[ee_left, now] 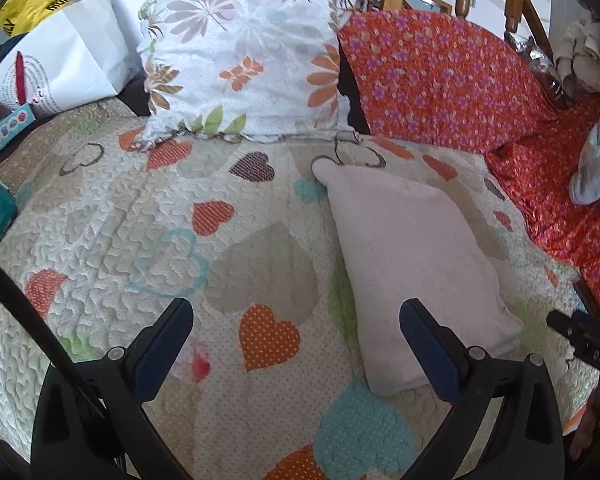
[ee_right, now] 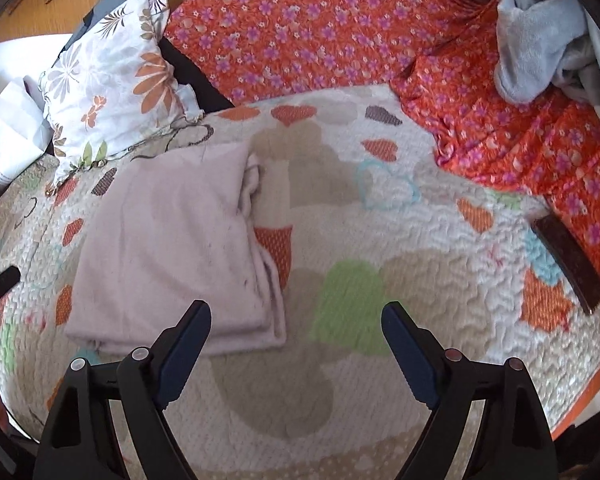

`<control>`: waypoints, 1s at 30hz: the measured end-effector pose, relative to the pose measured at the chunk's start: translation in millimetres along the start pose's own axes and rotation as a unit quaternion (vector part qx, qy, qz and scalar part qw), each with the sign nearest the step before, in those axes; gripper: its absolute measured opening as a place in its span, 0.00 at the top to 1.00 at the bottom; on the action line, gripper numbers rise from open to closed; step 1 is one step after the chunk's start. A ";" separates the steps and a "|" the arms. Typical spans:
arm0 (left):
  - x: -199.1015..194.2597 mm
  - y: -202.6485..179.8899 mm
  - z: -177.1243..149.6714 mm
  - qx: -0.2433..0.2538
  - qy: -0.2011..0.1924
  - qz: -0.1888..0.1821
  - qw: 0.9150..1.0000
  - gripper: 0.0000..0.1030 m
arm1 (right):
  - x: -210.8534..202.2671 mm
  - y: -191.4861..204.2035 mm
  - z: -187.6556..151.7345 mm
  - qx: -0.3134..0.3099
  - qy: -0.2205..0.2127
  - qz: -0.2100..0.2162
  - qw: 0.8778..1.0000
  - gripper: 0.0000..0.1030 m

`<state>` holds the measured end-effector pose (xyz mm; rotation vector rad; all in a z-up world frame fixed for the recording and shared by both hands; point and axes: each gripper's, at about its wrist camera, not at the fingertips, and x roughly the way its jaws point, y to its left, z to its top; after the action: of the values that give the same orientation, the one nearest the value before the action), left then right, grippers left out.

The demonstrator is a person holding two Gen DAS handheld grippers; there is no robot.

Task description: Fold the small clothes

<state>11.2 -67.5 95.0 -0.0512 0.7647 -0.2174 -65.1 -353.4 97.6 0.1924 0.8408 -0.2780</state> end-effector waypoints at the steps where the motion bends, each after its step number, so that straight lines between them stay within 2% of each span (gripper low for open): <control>1: 5.1 -3.0 -1.6 0.005 0.007 0.001 1.000 0.00 | 3.9 0.0 2.4 -0.005 -0.001 -0.002 1.000 0.15; 4: 19.5 -10.5 -4.0 0.009 0.025 0.002 1.000 0.00 | 21.6 3.0 12.4 -0.018 0.005 -0.001 1.000 0.34; 5: 25.7 -13.6 -4.7 0.007 0.034 -0.004 0.999 0.00 | 26.6 4.9 15.2 -0.021 0.007 0.002 1.000 0.48; 6: 32.2 -16.7 -5.4 0.005 0.045 -0.010 0.999 0.00 | 33.5 7.1 18.7 -0.023 0.008 0.011 1.000 0.54; 10: 57.6 -31.2 -13.4 0.006 0.086 -0.024 0.996 0.00 | 55.2 13.4 16.4 -0.018 0.020 0.043 0.999 0.57; 12: 75.4 -41.2 -21.9 0.021 0.125 -0.028 0.992 0.00 | 70.9 16.2 8.9 -0.014 0.056 0.051 0.997 0.57; 15: 86.2 -52.6 -32.0 0.042 0.154 -0.039 0.986 0.00 | 85.0 17.7 0.1 -0.012 0.099 0.071 0.992 0.57; 18: 77.8 -60.6 -33.8 0.069 0.138 -0.032 0.987 0.00 | 83.7 15.8 -2.6 -0.018 0.097 0.078 0.992 0.55; 21: 63.6 -63.3 -33.0 0.095 0.109 -0.021 0.989 0.00 | 86.3 6.5 -3.7 0.006 0.101 0.096 0.990 0.53; 24: 49.2 -59.9 -29.4 0.098 0.076 -0.007 0.992 0.00 | 83.9 -0.5 -1.8 0.025 0.096 0.102 0.990 0.53; 27: 34.1 -52.9 -20.5 0.091 0.029 0.024 0.995 0.00 | 76.6 -0.3 0.4 0.028 0.072 0.089 0.993 0.53; 30: 8.4 -43.7 -12.9 0.085 -0.045 0.071 0.993 0.00 | 69.2 0.5 -2.9 0.018 0.040 0.051 0.998 0.50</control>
<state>0.5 -111.6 85.3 0.1539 0.6556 -0.1437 -23.0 -363.6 43.4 0.2811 0.9030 -0.1899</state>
